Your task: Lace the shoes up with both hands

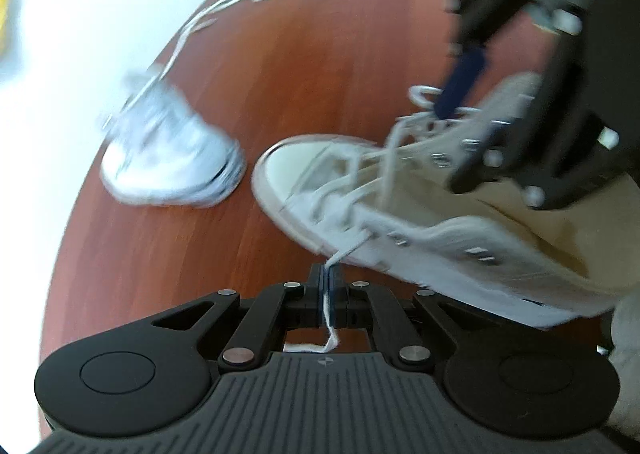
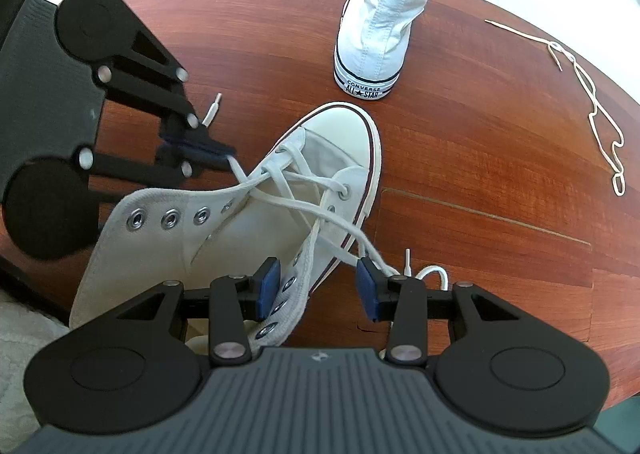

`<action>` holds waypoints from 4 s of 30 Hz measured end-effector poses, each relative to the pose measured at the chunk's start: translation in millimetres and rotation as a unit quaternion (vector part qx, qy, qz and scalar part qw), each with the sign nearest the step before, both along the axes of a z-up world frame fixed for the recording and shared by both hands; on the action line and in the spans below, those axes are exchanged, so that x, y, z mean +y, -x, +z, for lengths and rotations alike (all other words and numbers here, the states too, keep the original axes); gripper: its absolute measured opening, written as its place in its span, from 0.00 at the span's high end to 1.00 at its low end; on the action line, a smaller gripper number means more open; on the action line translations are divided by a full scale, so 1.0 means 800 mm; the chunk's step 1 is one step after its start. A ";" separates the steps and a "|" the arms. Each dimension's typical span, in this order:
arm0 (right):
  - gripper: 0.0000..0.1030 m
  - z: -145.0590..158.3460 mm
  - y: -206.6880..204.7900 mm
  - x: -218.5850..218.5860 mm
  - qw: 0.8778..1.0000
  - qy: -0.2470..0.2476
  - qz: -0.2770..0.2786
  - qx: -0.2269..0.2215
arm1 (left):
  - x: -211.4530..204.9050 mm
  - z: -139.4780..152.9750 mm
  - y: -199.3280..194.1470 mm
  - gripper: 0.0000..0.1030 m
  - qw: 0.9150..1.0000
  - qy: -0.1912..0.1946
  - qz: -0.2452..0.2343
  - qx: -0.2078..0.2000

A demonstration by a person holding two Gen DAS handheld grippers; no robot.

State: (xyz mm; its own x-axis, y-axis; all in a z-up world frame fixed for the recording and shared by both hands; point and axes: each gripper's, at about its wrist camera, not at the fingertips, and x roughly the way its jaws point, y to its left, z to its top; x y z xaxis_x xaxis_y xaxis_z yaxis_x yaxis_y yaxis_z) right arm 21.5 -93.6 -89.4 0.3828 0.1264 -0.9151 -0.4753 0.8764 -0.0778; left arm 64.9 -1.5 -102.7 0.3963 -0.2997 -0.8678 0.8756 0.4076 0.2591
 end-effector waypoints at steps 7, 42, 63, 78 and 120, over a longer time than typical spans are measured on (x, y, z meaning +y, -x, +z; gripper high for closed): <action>0.58 0.000 0.000 0.000 1.000 -0.001 -0.001 -0.002 | 0.047 0.008 -0.021 0.97 0.994 0.010 0.103 0.026; 0.54 0.002 0.002 0.000 1.000 0.002 -0.003 -0.010 | 0.078 0.019 -0.013 0.71 0.986 0.072 0.125 0.087; 0.54 0.001 0.001 -0.003 1.000 -0.007 -0.004 -0.008 | -0.016 -0.001 0.012 0.84 0.990 0.025 -0.140 0.009; 0.54 -0.002 0.000 -0.001 1.000 -0.007 -0.004 -0.003 | -0.009 -0.004 0.005 0.98 0.994 0.058 -0.089 0.022; 0.99 0.023 -0.040 0.046 0.988 -0.120 0.097 -0.024 | 0.041 0.037 0.015 0.94 0.986 0.148 0.073 0.024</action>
State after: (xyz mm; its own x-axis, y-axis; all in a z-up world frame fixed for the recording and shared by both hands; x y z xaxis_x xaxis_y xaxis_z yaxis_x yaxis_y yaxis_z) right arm 53.6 -56.7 -71.3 0.3720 0.4121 -0.8317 -0.6363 0.7656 0.0947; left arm 52.6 31.4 -73.2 0.4146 -0.4852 -0.7699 0.8106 0.5814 0.0701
